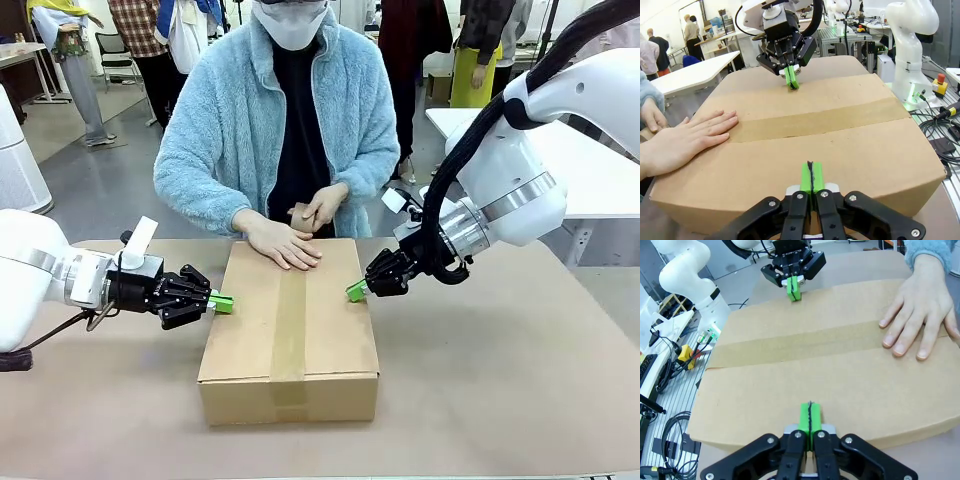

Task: Wrap the clocks to prevent damage.
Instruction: After the human seals the box with tape, release both hands from the side flaps of the Package Box.

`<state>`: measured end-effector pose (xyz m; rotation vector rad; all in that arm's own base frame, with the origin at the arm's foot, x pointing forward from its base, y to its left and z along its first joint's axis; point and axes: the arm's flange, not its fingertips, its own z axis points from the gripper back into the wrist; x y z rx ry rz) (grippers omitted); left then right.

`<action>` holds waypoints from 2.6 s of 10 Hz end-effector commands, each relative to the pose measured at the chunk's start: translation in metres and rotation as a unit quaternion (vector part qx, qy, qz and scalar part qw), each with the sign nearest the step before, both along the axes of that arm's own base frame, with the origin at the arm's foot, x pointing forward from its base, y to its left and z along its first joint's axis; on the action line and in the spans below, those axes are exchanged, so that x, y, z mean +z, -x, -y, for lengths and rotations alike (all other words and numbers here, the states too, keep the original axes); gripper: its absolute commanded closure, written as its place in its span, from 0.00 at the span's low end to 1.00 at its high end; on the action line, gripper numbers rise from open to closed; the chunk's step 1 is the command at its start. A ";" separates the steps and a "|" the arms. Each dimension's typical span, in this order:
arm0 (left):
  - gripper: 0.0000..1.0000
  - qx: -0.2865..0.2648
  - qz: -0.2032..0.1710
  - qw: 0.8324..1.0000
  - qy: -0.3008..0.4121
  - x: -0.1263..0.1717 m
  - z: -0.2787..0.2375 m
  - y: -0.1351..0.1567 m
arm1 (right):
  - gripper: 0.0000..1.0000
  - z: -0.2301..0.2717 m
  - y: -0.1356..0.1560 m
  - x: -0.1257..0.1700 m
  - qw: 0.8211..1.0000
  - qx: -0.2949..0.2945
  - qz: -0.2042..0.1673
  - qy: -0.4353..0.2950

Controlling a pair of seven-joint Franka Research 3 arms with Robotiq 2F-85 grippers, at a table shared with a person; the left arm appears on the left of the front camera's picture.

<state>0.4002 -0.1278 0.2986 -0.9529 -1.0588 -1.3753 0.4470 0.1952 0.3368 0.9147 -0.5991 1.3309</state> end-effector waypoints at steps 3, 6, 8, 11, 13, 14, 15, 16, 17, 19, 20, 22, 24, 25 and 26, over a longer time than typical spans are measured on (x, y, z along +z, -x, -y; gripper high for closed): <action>1.00 0.002 0.004 1.000 -0.003 -0.002 -0.001 0.001 | 0.99 -0.002 0.001 -0.004 1.000 -0.006 -0.004 -0.001; 1.00 0.002 0.004 1.000 -0.003 -0.002 -0.001 0.001 | 0.99 -0.002 0.001 -0.004 1.000 -0.006 -0.004 -0.001; 1.00 0.002 0.004 1.000 -0.003 -0.002 -0.001 0.001 | 0.99 -0.002 0.001 -0.004 1.000 -0.006 -0.004 -0.001; 1.00 0.002 0.004 1.000 -0.003 -0.002 -0.001 0.001 | 0.99 -0.002 0.001 -0.004 1.000 -0.006 -0.004 -0.001; 1.00 0.002 0.004 1.000 -0.003 -0.002 -0.001 0.001 | 0.99 -0.002 0.001 -0.004 1.000 -0.006 -0.004 -0.001; 1.00 0.002 0.004 1.000 -0.003 -0.002 -0.001 0.001 | 0.99 -0.002 0.001 -0.004 1.000 -0.006 -0.004 -0.001; 1.00 0.002 0.004 1.000 -0.003 -0.002 -0.001 0.001 | 0.99 -0.002 0.001 -0.004 1.000 -0.006 -0.004 -0.001; 1.00 0.002 0.004 1.000 -0.003 -0.002 -0.001 0.001 | 0.99 -0.002 0.001 -0.004 1.000 -0.006 -0.004 -0.001; 1.00 0.002 0.004 1.000 -0.003 -0.002 -0.001 0.001 | 0.99 -0.002 0.001 -0.004 1.000 -0.006 -0.004 -0.001; 1.00 0.000 0.000 1.000 0.000 0.000 0.000 0.000 | 0.99 -0.002 0.001 -0.004 1.000 -0.006 -0.004 -0.001; 1.00 -0.013 0.003 0.999 -0.046 0.028 -0.014 0.009 | 0.99 0.000 0.000 0.000 1.000 0.000 0.000 0.000; 1.00 -0.007 0.020 0.997 -0.077 0.088 -0.040 0.018 | 0.99 0.042 0.024 0.058 0.998 -0.040 0.056 0.009; 1.00 -0.006 0.005 0.990 -0.141 0.141 -0.064 0.020 | 0.99 0.073 0.041 0.102 0.993 -0.066 0.058 0.084; 1.00 -0.002 0.009 0.986 -0.165 0.165 -0.074 0.025 | 0.99 0.083 0.049 0.122 0.990 -0.068 0.056 0.111; 1.00 0.006 0.006 0.982 -0.190 0.186 -0.084 0.032 | 0.99 0.093 0.057 0.143 0.986 -0.082 0.059 0.132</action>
